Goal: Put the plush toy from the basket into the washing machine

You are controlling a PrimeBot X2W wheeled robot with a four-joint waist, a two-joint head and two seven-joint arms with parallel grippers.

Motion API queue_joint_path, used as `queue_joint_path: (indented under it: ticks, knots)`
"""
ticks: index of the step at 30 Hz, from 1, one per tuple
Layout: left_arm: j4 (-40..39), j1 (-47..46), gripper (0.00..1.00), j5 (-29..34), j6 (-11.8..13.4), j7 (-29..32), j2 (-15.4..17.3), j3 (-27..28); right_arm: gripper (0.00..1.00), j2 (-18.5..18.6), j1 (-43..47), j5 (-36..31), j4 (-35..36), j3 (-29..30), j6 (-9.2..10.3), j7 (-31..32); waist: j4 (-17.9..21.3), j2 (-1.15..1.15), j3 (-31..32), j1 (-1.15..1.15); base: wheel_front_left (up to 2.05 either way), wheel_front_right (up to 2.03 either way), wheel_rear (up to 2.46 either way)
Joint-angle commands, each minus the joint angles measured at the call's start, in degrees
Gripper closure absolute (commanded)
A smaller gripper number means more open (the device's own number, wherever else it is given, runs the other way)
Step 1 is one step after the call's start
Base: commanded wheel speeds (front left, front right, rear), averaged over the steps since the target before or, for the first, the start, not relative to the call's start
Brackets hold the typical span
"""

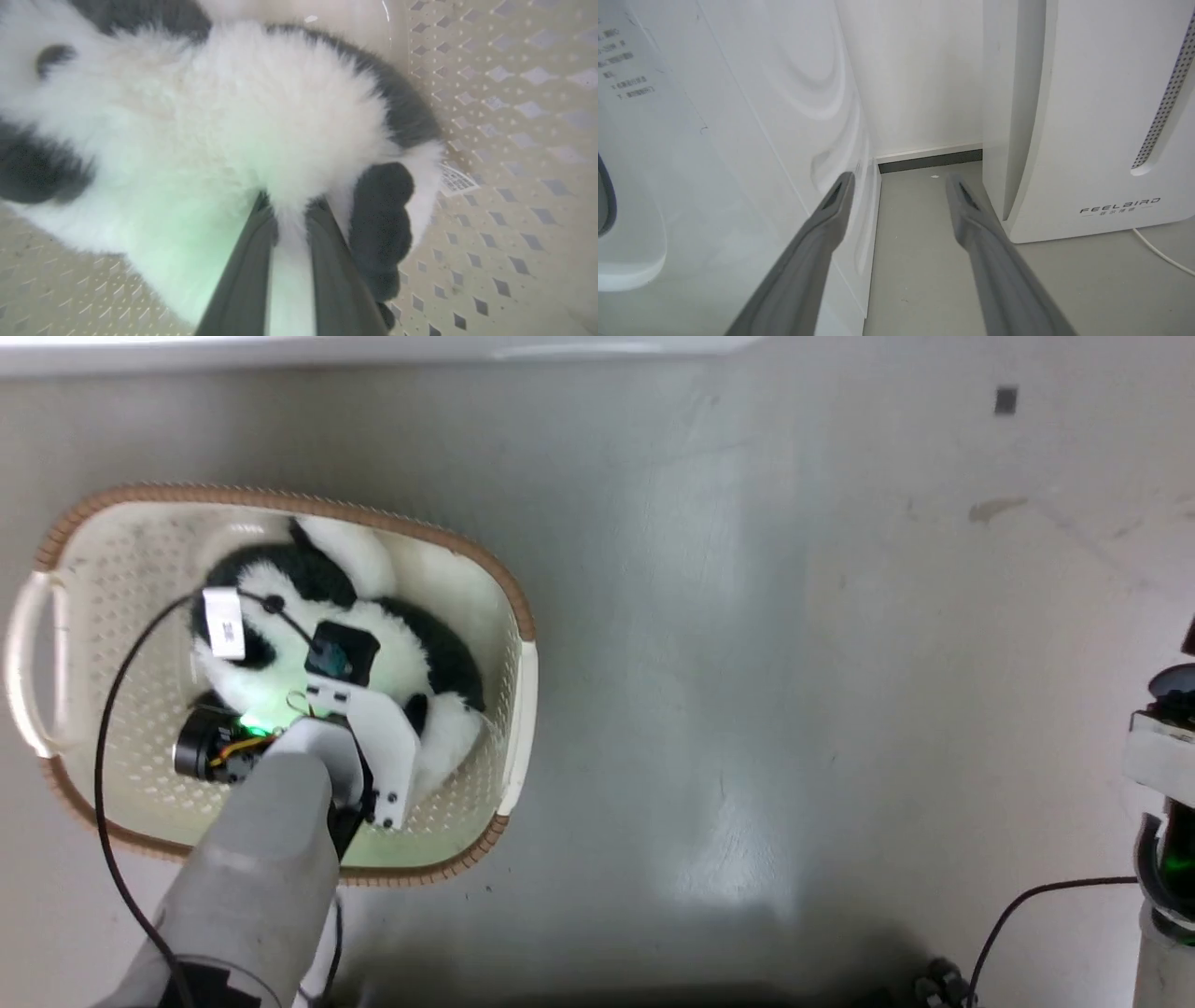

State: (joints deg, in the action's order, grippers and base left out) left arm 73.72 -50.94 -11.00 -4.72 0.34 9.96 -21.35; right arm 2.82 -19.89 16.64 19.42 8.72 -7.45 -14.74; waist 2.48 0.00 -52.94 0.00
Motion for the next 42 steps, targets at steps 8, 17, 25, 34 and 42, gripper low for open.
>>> queue_joint_path:
  ticks: [8,17,25,34,42]
  knots:
    - [0.2,4.0,1.00,-1.8,-0.4,-5.9,-1.5,0.0,0.00,0.1,1.6,0.6,-2.7,-1.4,-0.03,-0.3,-1.6,0.00,10.6,0.00,0.00,0.00,0.00]
    - [0.2,9.1,1.00,-3.8,-0.3,-12.4,-2.0,0.8,0.00,0.1,6.0,0.9,-5.5,-2.6,-0.03,-0.3,-2.5,0.00,20.8,0.00,0.00,0.00,0.00]
    - [-2.3,14.9,1.00,-5.5,0.2,-15.2,-2.5,2.1,0.00,0.1,10.7,1.4,-7.2,-3.3,-0.03,-0.3,-3.4,0.00,30.8,0.00,0.00,0.00,0.00]
    - [-19.0,23.7,1.00,-3.9,3.2,-15.3,-0.9,4.2,0.00,0.1,15.6,1.6,-7.9,-3.6,-0.03,-0.3,-5.0,0.00,38.8,0.00,0.00,0.00,0.00]
    - [-31.6,28.4,1.00,-1.3,5.2,-15.3,0.2,6.4,0.00,0.1,18.0,1.9,-8.2,-3.4,-0.03,-0.3,-5.4,0.00,42.6,0.00,0.00,0.00,0.00]
